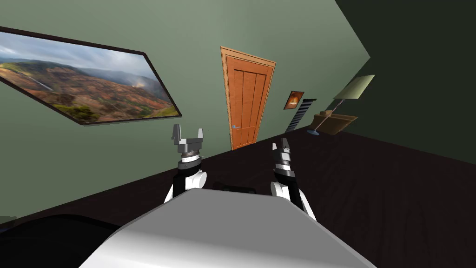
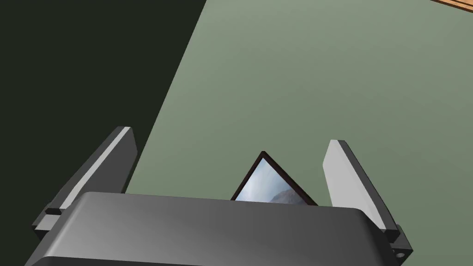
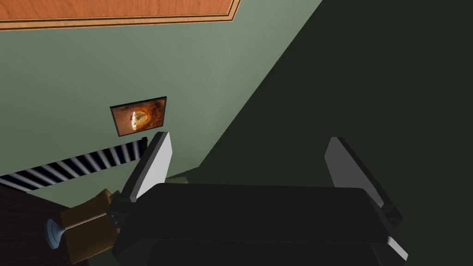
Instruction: Pull the door open
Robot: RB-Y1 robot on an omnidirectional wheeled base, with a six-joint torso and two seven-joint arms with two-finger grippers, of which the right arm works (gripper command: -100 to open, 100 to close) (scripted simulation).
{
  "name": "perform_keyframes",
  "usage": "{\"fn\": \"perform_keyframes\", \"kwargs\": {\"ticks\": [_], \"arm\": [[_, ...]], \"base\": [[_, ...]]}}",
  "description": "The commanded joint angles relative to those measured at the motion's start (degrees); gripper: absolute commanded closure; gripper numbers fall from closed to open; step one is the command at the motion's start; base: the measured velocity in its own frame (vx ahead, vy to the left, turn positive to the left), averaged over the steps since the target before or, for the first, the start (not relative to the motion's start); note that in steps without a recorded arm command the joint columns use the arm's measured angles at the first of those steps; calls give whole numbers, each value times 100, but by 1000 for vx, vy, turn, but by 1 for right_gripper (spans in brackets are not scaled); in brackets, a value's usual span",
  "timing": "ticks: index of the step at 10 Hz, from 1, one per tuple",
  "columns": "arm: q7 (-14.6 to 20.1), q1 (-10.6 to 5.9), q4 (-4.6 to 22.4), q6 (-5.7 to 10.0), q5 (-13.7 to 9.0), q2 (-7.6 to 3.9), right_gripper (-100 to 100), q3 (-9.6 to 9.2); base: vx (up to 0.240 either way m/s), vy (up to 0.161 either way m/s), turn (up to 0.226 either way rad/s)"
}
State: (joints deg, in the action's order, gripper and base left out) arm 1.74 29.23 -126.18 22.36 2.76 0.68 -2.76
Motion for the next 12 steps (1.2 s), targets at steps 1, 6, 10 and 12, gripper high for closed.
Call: {"fn": "perform_keyframes", "kwargs": {"ticks": [1, 6, 10, 12], "arm": [[1, -69, 175, 46, -23, -50, -100, 17], [6, -303, 770, 203, -99, -189, -100, 77], [12, -543, 1382, 365, -178, -306, -100, 138], [14, -654, 1666, 440, -214, -353, -100, 167]], "base": [[40, 13, 91], [95, 6, 92], [97, 3, 115], [93, -2, 93]]}}
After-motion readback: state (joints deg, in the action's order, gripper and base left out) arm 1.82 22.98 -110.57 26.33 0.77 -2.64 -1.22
